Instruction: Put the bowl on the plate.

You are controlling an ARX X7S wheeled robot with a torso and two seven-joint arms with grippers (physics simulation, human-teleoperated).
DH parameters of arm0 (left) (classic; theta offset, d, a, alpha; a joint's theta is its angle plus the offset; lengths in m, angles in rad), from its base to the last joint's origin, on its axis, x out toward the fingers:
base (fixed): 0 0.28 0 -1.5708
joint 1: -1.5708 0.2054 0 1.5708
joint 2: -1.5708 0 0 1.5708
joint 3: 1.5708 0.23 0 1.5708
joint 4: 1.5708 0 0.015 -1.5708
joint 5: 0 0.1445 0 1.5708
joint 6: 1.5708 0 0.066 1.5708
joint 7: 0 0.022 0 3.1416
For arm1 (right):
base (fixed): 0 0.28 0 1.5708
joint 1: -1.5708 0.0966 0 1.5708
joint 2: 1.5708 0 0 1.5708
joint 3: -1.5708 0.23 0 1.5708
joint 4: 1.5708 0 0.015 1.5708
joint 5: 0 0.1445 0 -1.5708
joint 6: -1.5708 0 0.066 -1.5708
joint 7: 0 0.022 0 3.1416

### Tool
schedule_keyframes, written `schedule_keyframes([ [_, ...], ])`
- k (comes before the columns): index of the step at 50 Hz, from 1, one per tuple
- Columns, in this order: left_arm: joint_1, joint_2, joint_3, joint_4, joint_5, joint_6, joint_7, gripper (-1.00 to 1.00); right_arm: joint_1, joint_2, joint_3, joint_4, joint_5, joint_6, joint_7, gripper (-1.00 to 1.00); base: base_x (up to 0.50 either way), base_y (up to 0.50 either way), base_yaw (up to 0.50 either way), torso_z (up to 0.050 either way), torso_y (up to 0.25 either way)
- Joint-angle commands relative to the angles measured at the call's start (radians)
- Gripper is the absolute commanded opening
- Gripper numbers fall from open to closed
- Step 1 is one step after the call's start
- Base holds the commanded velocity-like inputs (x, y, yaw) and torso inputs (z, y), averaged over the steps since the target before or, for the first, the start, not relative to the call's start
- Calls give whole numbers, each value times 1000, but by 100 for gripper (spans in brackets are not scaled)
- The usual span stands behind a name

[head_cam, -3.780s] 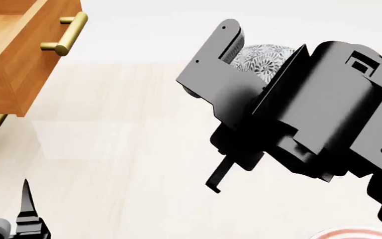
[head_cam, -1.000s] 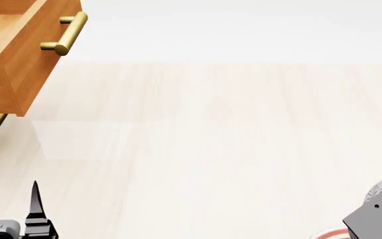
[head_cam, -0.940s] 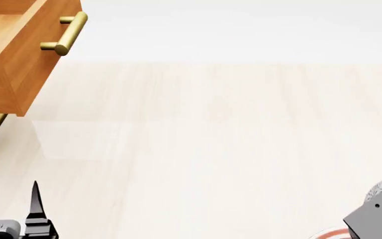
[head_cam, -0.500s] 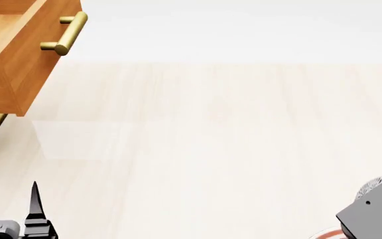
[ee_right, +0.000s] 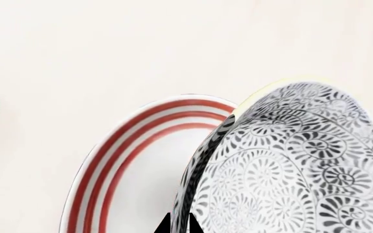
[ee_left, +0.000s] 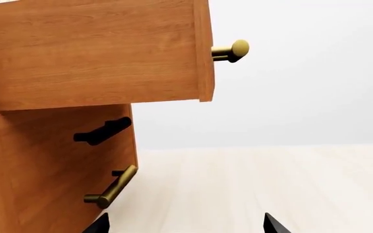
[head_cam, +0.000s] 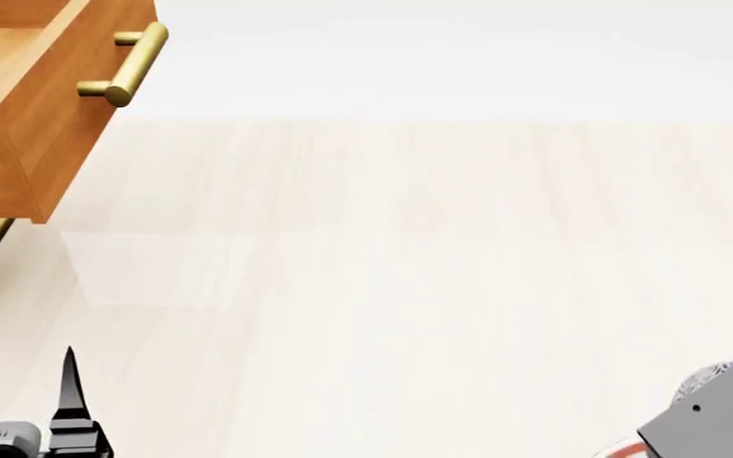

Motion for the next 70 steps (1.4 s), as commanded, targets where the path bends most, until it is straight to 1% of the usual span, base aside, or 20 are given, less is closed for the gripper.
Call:
schedule_keyframes([
  [1, 1, -2, 2, 3, -2, -1, -3, 100, -7, -17, -2, 17, -41, -25, -13, -100, 0, 0, 0, 0, 0],
  [9, 1, -3, 5, 6, -1, -1, -5, 100, -11, -13, -1, 13, -39, -28, -13, -100, 0, 0, 0, 0, 0],
  [22, 5, -7, 8, 12, -1, -1, -8, 100, -54, 11, -15, 2, -68, -80, -29, -100, 0, 0, 0, 0, 1],
  [70, 3, -12, 19, 9, -6, 8, -13, 100, -123, 26, -40, -4, -104, -121, -37, -100, 0, 0, 0, 0, 0],
])
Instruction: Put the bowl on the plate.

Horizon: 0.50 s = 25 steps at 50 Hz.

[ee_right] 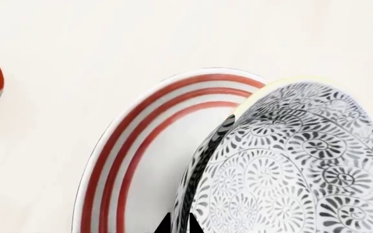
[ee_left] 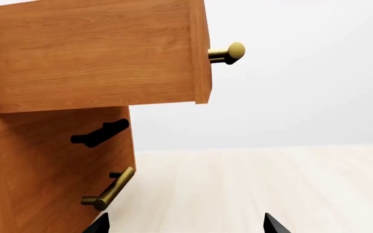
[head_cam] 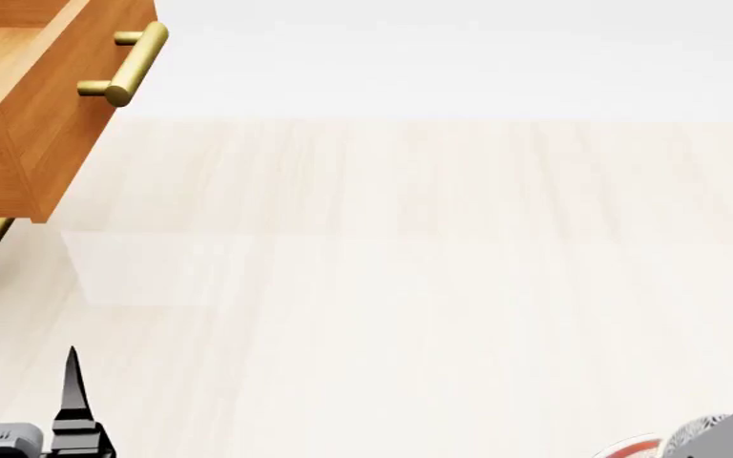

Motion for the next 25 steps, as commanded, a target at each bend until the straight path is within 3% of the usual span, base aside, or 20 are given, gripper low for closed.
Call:
schedule_keyframes([
  [1, 4, -4, 2, 6, -1, -1, -4, 100, 6, 1, 2, 3, -31, -9, 3, -100, 0, 0, 0, 0, 10],
  [22, 6, -8, 6, 15, -3, -3, -8, 100, -12, 1, -2, 2, -53, -23, -3, -100, 0, 0, 0, 0, 0],
  [23, 7, -8, 6, 17, -4, -4, -9, 100, -11, 1, -2, -1, -56, -18, 2, 100, 0, 0, 0, 0, 0],
  [25, 8, -8, 7, 15, -2, 0, -9, 100, -12, 1, -2, -1, -51, -18, 2, 100, 0, 0, 0, 0, 0],
])
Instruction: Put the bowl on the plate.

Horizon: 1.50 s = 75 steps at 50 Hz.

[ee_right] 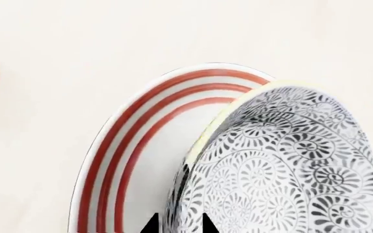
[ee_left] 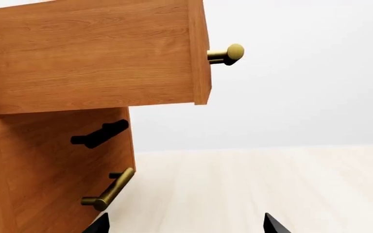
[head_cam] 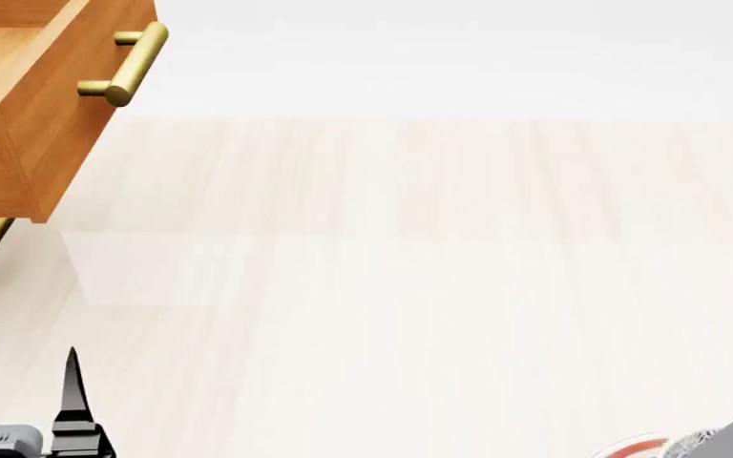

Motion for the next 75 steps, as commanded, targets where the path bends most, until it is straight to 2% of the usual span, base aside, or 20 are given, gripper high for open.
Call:
schedule_keyframes([
  [1, 2, -3, 2, 8, -1, -2, -3, 100, 13, -2, 5, -1, -27, 1, 4, 100, 0, 0, 0, 0, 0],
  [36, 4, -8, 7, 7, -6, 7, -7, 100, 74, 90, 91, -117, -7, -93, -62, 100, 0, 0, 0, 0, 0],
  [53, 6, -11, 9, 15, -9, 6, -11, 100, 118, 92, 140, -161, 1, -105, -60, 100, 0, 0, 0, 0, 0],
  [75, 10, -17, 10, 23, -12, 7, -16, 100, 132, 50, 189, -179, -69, -240, -44, 100, 0, 0, 0, 0, 0],
])
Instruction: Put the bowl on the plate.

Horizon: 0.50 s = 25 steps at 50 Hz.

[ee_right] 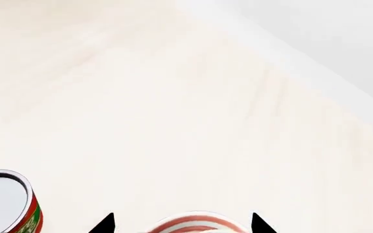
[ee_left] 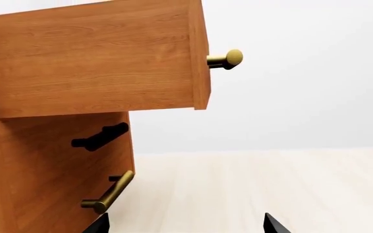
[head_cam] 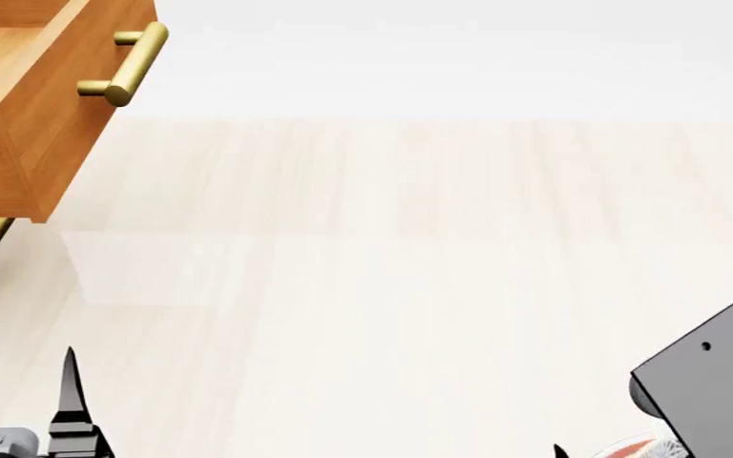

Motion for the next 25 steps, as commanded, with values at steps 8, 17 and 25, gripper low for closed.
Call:
schedule_keyframes([
  [8, 4, -4, 2, 7, -1, 0, -5, 100, 4, -60, 30, -26, -48, -81, 33, 100, 0, 0, 0, 0, 0],
  [17, 8, -8, 1, 19, -4, -5, -10, 100, 2, -84, 42, -32, -70, -114, 54, 100, 0, 0, 0, 0, 0],
  [25, 8, -8, 3, 17, -4, -1, -10, 100, -1, -93, 57, -45, -120, -162, 64, 100, 0, 0, 0, 0, 0],
])
